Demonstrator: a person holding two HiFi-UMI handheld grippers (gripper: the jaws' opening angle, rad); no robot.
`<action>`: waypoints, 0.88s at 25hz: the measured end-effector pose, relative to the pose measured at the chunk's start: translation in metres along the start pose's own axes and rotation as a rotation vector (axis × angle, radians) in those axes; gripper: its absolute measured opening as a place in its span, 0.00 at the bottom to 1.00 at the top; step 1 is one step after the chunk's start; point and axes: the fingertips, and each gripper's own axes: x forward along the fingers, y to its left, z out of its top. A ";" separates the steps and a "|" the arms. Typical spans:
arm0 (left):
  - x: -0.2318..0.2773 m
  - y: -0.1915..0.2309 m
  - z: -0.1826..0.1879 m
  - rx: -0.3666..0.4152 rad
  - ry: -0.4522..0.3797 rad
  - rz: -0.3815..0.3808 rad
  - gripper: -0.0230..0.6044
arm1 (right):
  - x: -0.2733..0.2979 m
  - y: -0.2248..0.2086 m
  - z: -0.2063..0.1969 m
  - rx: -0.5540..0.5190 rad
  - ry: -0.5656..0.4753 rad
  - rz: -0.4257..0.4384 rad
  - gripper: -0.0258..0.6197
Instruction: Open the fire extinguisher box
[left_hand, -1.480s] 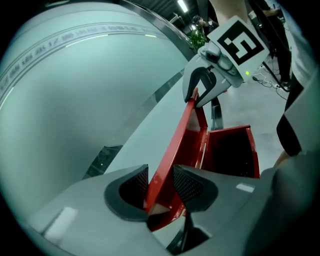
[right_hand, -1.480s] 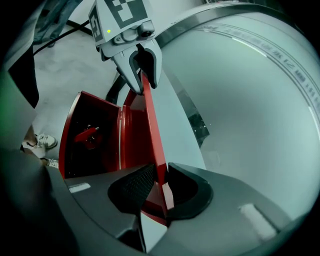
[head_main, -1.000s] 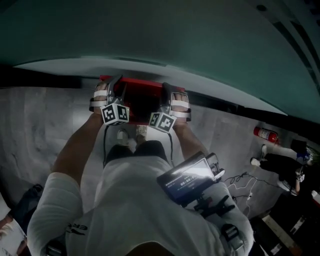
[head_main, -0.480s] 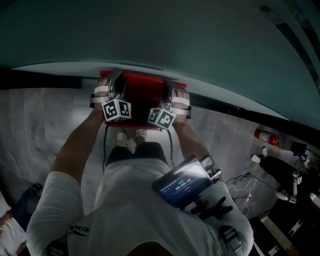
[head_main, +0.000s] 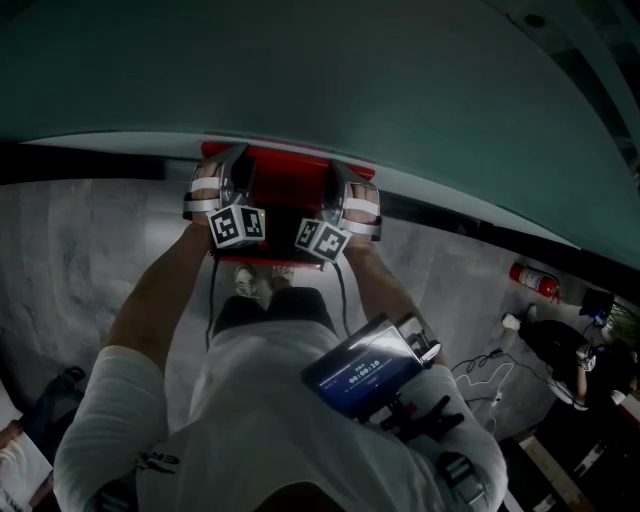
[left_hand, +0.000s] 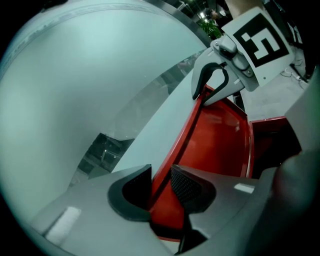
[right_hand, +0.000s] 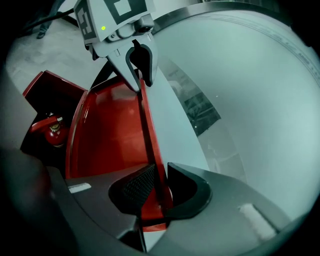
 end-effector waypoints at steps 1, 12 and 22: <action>0.000 0.000 0.001 0.002 -0.002 0.010 0.23 | 0.000 0.000 0.000 -0.002 -0.003 -0.009 0.18; 0.001 0.005 -0.003 -0.043 0.014 0.031 0.23 | 0.001 -0.002 0.004 0.029 -0.011 -0.007 0.20; -0.021 0.019 -0.021 -0.190 0.026 0.054 0.24 | -0.004 -0.010 0.012 0.139 -0.012 0.047 0.28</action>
